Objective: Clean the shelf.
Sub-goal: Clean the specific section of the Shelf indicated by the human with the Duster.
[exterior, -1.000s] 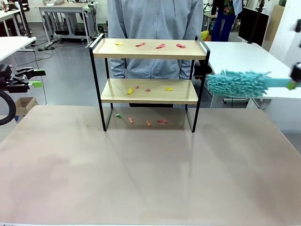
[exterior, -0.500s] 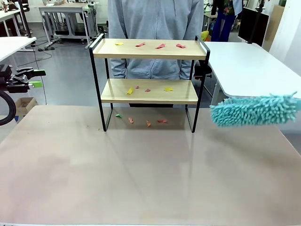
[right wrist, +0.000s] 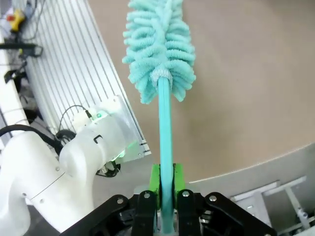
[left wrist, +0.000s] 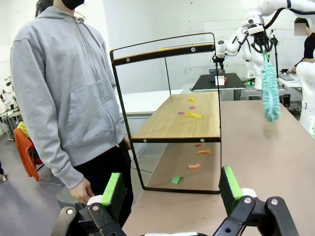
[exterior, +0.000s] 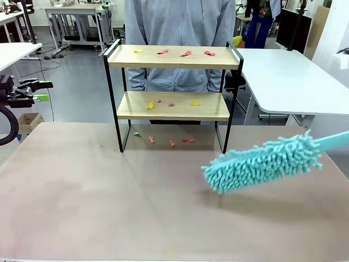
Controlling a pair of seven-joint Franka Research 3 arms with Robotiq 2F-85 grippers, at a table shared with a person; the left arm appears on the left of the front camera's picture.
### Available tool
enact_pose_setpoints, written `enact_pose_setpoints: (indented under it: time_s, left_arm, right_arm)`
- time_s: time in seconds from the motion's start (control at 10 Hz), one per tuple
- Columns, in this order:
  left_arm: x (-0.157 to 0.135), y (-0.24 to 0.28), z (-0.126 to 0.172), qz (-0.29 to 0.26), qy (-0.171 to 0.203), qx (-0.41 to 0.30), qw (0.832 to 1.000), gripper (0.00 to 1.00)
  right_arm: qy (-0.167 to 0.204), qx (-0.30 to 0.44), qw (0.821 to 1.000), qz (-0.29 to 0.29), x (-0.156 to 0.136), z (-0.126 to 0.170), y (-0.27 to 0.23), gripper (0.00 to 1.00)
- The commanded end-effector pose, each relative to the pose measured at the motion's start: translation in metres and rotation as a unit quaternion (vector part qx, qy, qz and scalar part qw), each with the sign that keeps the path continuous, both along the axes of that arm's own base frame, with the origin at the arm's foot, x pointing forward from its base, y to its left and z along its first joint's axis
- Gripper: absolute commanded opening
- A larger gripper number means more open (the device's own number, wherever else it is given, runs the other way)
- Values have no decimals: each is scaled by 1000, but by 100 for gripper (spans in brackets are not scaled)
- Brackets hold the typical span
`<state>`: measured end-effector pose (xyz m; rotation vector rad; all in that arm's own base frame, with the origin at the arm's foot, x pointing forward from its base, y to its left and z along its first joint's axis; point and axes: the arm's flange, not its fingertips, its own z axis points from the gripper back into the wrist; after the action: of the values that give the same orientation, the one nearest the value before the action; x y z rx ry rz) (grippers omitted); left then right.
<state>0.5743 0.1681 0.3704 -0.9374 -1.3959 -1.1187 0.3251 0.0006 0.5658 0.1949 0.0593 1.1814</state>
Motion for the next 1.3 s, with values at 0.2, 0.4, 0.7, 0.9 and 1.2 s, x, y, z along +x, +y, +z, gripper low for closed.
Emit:
enact_pose_setpoints:
  time_s: [0.2, 0.4, 0.7, 0.9, 1.2]
  left_arm:
    - [-1, -1, 2, -2, -2, 2, 1000, 100]
    - [-1, -1, 2, -2, -2, 2, 1000, 100]
    - [-1, -1, 2, -2, -2, 2, 1000, 100]
    - [-1, -1, 2, -2, -2, 2, 1000, 100]
    - [-1, -1, 2, -2, -2, 2, 1000, 100]
  right_arm:
    - [28, 3, 997, 65, 2, -19, 20, 14]
    - [18, -6, 999, 42, -2, -15, 23, 14]
    - [18, -6, 999, 42, -2, -15, 23, 14]
    - [18, -6, 999, 42, -2, -15, 23, 14]
    - [18, -6, 999, 42, -2, -15, 23, 14]
